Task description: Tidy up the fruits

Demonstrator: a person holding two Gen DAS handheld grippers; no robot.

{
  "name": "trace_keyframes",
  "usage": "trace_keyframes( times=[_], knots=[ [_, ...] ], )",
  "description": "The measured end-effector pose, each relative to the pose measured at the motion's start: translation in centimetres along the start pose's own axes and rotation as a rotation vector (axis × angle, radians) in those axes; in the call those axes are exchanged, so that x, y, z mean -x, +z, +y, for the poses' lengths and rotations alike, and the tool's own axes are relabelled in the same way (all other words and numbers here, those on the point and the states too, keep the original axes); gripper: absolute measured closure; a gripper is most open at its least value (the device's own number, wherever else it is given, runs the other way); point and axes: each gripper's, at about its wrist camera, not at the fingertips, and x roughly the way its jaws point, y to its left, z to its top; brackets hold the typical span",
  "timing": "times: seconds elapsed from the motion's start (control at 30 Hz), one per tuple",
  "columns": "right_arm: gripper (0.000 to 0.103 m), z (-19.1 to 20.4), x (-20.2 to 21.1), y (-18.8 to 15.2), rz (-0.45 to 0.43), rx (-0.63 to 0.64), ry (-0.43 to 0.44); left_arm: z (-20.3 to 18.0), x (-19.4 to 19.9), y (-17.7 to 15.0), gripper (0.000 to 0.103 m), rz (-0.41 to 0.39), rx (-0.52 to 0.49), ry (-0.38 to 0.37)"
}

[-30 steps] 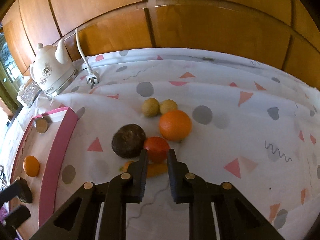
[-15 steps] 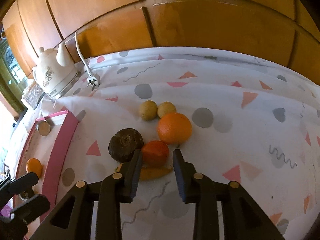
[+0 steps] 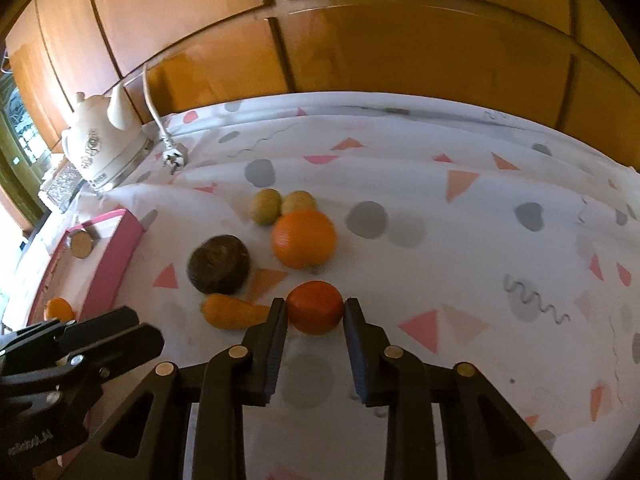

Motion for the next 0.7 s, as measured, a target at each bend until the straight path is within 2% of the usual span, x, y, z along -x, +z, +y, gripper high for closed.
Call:
trace_keyframes(
  times=[0.23,0.5,0.57,0.6,0.7],
  knots=[
    [0.074,-1.0,0.1,-0.5,0.000,0.010,-0.035,-0.4,-2.1,0.9,0.067,0.030,0.091,-0.053],
    [0.074,-1.5,0.8,-1.3,-0.008,0.022,-0.038,-1.3,-4.2,1.7,0.064,0.033,0.116,-0.045],
    [0.074,-1.7,1.0,-1.5,-0.010,0.011,-0.034,-1.5,-4.2,1.6,0.066,0.028,0.097,-0.049],
    [0.074,-1.8,1.1,-1.6,-0.012,0.007,-0.033,-1.5,-4.2,1.5,0.074,0.035,0.086,-0.057],
    [0.074,-2.0,1.5,-2.0,-0.014,0.003,-0.033,-1.7,-3.8,0.6,0.074,0.043,0.064,-0.079]
  ],
)
